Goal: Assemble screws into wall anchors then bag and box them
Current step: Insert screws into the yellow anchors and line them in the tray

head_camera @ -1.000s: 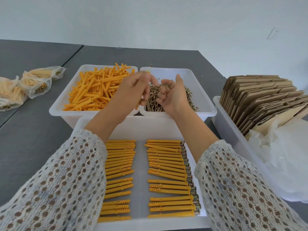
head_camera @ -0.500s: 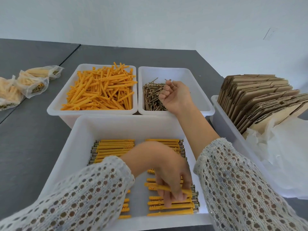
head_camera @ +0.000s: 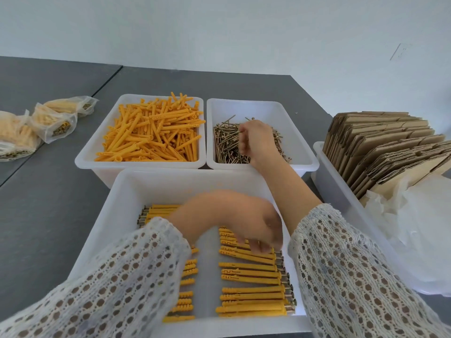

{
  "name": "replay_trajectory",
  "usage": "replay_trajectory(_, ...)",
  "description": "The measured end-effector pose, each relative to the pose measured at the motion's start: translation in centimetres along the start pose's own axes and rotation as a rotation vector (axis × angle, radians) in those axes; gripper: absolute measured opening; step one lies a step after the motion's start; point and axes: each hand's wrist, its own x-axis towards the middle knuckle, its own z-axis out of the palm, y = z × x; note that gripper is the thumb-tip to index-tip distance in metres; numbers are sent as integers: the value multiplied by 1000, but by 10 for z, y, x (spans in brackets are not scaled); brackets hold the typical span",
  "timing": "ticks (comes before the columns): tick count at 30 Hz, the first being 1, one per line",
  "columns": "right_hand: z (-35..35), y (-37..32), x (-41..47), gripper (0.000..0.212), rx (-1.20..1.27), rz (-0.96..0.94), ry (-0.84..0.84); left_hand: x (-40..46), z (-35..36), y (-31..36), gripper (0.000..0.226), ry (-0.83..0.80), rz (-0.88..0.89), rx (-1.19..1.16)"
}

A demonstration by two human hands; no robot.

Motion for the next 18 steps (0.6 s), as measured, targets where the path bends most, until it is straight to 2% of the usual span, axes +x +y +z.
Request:
replay_trajectory(1, 0, 3, 1, 17, -271, -136, 46, -4, -7, -4, 17, 91, 50, -65)
replay_trajectory(3, -5, 9, 5, 16, -673, -311, 84, -15, -27, -19, 20, 388, 125, -107)
replay_trajectory(6, -10, 14, 12, 12, -1042, -189, -83, -24, -40, -41, 25, 911, 137, -87)
replay_trajectory(8, -8, 18, 16, 30, -1278, -43, -224, -24, -44, -55, 25, 1156, 69, -24)
replay_trajectory(9, -6, 18, 17, 38, -1344, 9, -263, -25, -46, -62, 24, 1220, -1, 30)
replay_trajectory(11, -4, 18, 19, 49, -1389, 59, -310, -26, -49, -79, 21, 1252, -191, 158)
replay_trajectory(14, -6, 16, 20, 52, -1369, 60, -348, -26, -48, -95, 36, 1069, -531, 289)
replay_trajectory(16, -6, 13, 17, 47, -1348, 23, -394, -25, -47, -101, 42, 971, -623, 255)
replay_trajectory(18, -4, 10, 14, 36, -1303, -10, -488, -22, -49, -107, 46, 915, -644, 240)
